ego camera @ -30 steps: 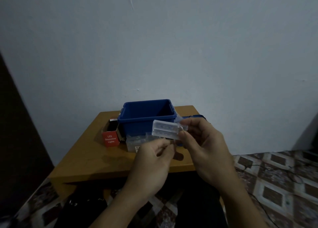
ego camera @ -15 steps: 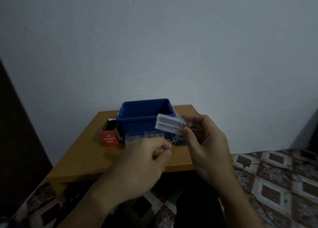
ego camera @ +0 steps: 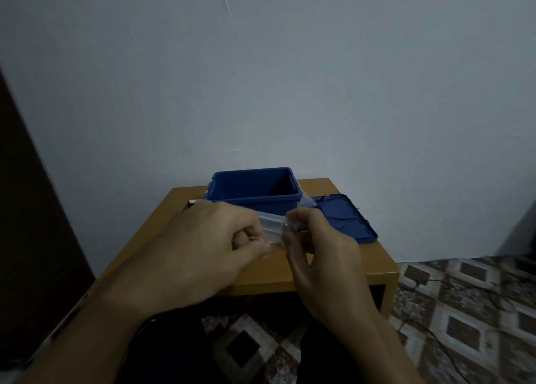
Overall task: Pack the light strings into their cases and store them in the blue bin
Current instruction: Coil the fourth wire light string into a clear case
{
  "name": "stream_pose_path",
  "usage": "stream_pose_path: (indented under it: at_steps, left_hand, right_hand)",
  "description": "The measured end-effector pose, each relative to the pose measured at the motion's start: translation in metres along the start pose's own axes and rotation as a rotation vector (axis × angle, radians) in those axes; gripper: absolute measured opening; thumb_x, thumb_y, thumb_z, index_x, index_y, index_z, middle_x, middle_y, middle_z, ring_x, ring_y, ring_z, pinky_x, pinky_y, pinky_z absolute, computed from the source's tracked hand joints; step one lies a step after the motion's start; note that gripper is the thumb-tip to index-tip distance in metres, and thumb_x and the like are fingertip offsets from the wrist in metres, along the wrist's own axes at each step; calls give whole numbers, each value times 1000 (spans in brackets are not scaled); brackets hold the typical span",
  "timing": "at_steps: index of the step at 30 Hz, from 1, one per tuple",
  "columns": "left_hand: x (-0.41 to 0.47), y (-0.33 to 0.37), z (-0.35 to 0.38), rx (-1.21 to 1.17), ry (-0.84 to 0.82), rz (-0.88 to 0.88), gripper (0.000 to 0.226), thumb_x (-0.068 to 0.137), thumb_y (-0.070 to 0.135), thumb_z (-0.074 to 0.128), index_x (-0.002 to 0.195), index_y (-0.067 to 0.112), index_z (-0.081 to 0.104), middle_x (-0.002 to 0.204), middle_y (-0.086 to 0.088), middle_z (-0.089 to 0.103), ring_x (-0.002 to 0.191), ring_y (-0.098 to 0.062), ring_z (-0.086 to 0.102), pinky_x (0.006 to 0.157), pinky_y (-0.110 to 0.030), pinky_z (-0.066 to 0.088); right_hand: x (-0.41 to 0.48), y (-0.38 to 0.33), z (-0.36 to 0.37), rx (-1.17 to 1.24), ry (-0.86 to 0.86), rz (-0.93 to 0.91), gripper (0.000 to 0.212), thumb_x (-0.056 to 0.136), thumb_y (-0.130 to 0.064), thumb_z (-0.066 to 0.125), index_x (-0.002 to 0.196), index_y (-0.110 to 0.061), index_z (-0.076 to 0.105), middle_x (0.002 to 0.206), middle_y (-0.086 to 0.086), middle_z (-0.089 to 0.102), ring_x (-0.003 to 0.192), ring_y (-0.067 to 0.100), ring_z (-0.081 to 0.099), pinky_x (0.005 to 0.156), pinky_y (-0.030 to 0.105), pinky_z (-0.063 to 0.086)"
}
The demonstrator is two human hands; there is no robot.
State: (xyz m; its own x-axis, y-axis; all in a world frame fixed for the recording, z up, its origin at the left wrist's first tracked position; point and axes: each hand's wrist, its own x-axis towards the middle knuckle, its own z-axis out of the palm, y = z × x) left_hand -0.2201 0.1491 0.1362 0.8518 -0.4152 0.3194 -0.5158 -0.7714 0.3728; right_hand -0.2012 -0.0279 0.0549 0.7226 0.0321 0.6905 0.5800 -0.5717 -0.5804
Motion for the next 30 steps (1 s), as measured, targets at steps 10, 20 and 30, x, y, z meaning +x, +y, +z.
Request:
stream_pose_path:
  at_steps: [10, 20, 30]
  left_hand:
    - [24, -34, -3, -21, 84, 181, 26, 81, 61, 57, 84, 39, 70, 85, 16, 64, 79, -10, 64, 71, -44, 54]
    - [41, -56, 0, -483, -210, -14, 39, 76, 63, 72, 80, 25, 77, 82, 2, 73, 78, -17, 67, 73, -41, 55]
    - [22, -59, 24, -871, -268, -174, 36, 92, 39, 67, 92, 3, 67, 59, -8, 48, 52, -15, 41, 50, -25, 37]
  right_hand:
    - [0, -9, -14, 292, -396, 156, 17, 97, -24, 64, 113, -29, 64, 102, -11, 72, 94, 2, 69, 79, 24, 59]
    - [5, -4, -26, 803, -418, 269, 16, 90, -12, 66, 106, -7, 67, 97, 10, 75, 89, 24, 73, 79, 33, 60]
    - [6, -2, -10, 1128, -192, 426, 25, 87, -9, 67, 110, 1, 64, 102, 17, 74, 94, 30, 72, 77, 32, 60]
